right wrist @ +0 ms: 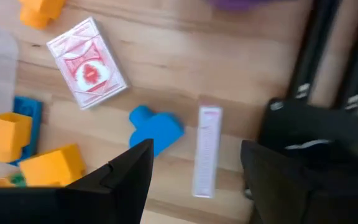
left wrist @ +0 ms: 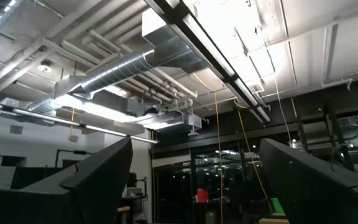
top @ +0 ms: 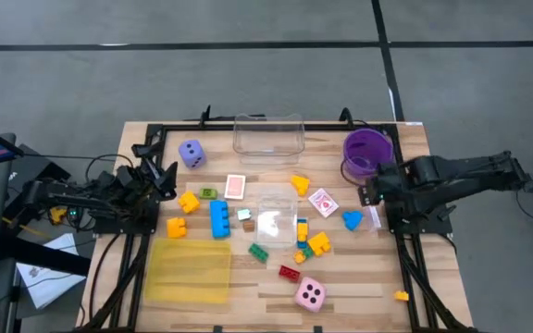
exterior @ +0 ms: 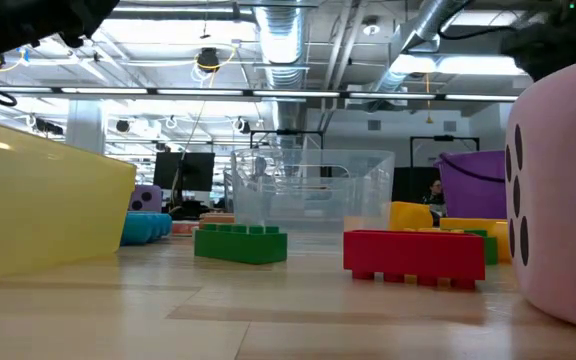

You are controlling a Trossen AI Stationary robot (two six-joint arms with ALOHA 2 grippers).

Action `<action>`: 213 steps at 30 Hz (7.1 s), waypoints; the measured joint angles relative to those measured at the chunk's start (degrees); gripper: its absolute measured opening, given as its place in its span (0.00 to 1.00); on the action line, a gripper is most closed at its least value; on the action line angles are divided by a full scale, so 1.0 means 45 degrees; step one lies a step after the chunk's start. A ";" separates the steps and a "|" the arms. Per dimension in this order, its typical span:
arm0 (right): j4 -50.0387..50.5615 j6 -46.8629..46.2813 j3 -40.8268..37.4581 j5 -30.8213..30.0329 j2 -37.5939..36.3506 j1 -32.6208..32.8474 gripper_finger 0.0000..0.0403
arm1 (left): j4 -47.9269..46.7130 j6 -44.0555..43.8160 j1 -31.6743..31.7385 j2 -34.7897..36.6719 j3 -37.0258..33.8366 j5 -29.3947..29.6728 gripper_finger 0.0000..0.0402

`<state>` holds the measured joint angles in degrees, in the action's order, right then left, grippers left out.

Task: Pick & Place Toys
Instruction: Put the pink playing card box into the bottom transparent bin

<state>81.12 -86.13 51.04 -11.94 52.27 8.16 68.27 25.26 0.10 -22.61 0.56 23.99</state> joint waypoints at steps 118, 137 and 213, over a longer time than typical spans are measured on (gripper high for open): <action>-0.0095 0.0201 0.3571 -0.2786 0.6539 0.4188 0.15 | 0.1496 -0.0156 -0.0005 -0.1584 0.0015 -0.0049 0.79; -0.5506 1.0562 0.4892 -0.3559 0.6538 0.2053 0.15 | 0.1496 -0.0156 -0.0005 -0.1584 0.0015 -0.0044 0.79; -0.9180 1.9576 0.5500 0.1892 1.1983 -0.1875 0.16 | 0.1501 -0.0379 -0.0006 -0.2094 0.0015 0.0091 0.79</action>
<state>39.81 1.96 75.79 -3.42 106.19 -0.28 75.02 23.55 0.07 -32.03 0.62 24.40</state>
